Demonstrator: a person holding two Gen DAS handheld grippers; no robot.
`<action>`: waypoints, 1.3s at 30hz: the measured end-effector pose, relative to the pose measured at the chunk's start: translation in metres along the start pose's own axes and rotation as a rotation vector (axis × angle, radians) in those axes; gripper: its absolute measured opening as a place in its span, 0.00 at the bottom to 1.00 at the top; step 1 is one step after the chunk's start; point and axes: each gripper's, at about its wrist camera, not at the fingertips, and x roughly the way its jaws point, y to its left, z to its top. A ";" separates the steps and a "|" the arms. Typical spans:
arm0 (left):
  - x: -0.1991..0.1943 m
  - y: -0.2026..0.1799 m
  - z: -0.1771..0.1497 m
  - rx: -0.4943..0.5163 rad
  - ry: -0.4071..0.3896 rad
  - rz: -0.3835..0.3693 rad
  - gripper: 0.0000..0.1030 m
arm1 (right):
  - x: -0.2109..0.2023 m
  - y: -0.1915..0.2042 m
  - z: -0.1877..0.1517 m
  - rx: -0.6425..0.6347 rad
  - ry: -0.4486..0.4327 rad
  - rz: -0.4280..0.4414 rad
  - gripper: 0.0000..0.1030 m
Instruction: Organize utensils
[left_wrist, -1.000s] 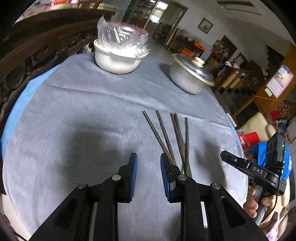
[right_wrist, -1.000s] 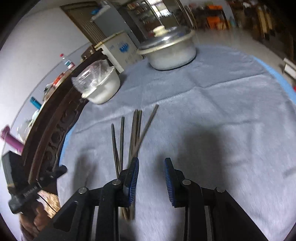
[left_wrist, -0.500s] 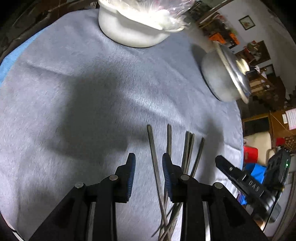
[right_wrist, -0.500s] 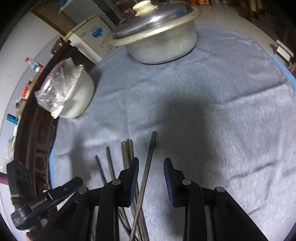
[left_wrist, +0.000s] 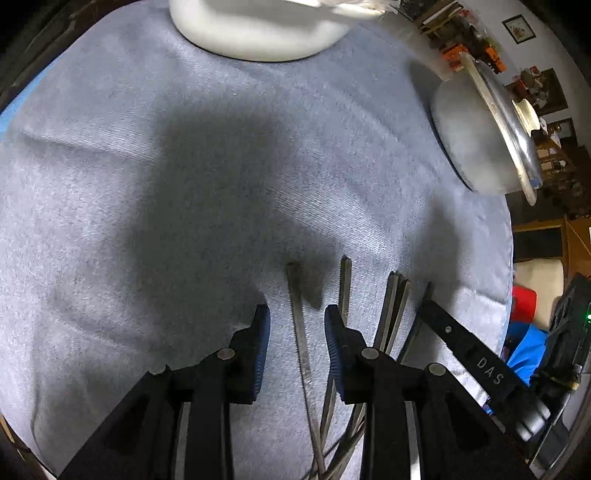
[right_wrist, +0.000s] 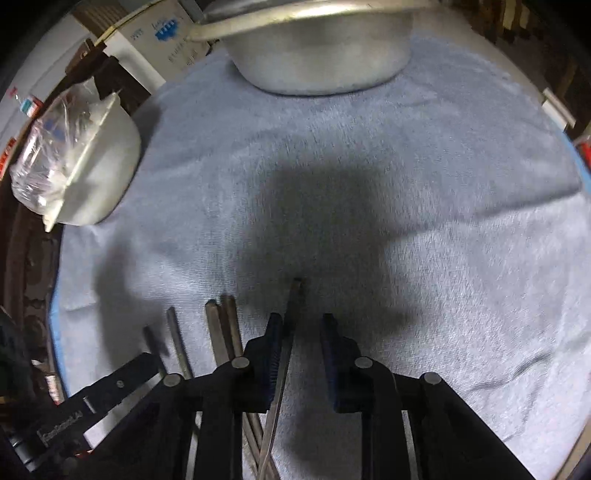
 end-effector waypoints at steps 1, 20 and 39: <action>-0.001 -0.001 0.000 0.000 -0.005 0.002 0.30 | 0.001 0.004 0.000 -0.015 -0.001 -0.012 0.16; -0.061 -0.022 -0.053 0.311 -0.275 0.077 0.05 | -0.070 -0.038 -0.057 -0.089 -0.268 0.131 0.06; -0.216 -0.007 -0.221 0.474 -0.864 -0.064 0.05 | -0.213 -0.046 -0.206 -0.154 -0.786 0.258 0.06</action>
